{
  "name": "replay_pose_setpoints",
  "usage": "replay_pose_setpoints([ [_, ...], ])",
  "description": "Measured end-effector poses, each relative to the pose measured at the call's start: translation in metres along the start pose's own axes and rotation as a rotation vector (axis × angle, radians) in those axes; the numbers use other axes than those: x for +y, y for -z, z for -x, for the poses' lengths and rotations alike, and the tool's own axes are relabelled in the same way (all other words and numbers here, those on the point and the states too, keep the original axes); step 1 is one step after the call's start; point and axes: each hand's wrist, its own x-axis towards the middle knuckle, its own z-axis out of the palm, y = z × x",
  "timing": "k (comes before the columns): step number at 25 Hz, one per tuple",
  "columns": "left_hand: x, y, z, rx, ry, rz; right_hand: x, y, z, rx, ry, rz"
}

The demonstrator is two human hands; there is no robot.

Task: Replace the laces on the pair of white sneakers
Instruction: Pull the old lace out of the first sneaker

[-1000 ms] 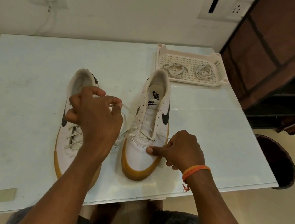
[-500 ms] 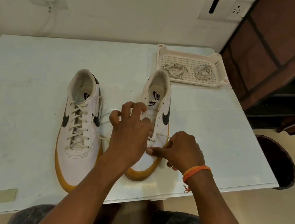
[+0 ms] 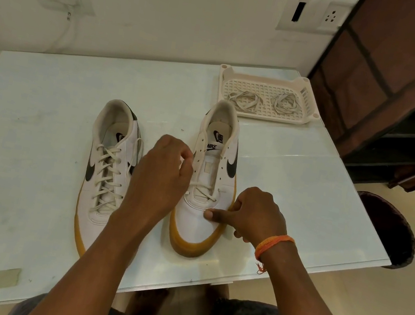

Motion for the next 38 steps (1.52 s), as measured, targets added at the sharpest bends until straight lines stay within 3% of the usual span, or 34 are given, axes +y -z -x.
replay_pose_setpoints([
  [2,0.002,-0.008,0.005,-0.106,-0.143,-0.115,-0.002,0.002,0.001,0.024,0.010,0.005],
  [5,0.006,-0.021,0.008,-0.213,-0.146,-0.253,-0.002,0.011,0.000,0.022,0.075,-0.169],
  [8,0.003,-0.024,0.009,-0.221,-0.163,-0.278,-0.002,0.021,0.003,-0.023,0.120,-0.399],
  [12,0.005,-0.030,0.012,-0.189,-0.153,-0.309,-0.003,0.021,0.005,0.093,0.190,-0.491],
  [18,0.007,-0.035,0.016,-0.219,-0.132,-0.347,-0.006,0.004,-0.003,0.288,0.319,-0.336],
  [24,0.007,-0.028,0.009,-0.248,-0.074,-0.181,-0.010,0.002,0.000,0.291,0.607,0.258],
  [27,0.012,-0.018,0.005,-0.260,0.001,-0.090,-0.009,0.010,-0.001,0.318,0.557,0.155],
  [30,0.010,0.007,-0.001,-0.107,0.137,0.048,-0.006,0.013,-0.003,0.257,0.553,0.025],
  [32,-0.002,0.025,-0.004,-0.057,0.221,-0.060,-0.003,0.012,-0.005,0.299,0.586,0.013],
  [35,-0.013,0.033,0.006,-0.357,0.259,-0.453,-0.004,0.007,-0.006,0.387,0.613,-0.034],
  [38,-0.001,0.020,0.021,-0.400,0.164,-0.566,-0.007,0.001,-0.003,0.430,0.556,-0.092],
])
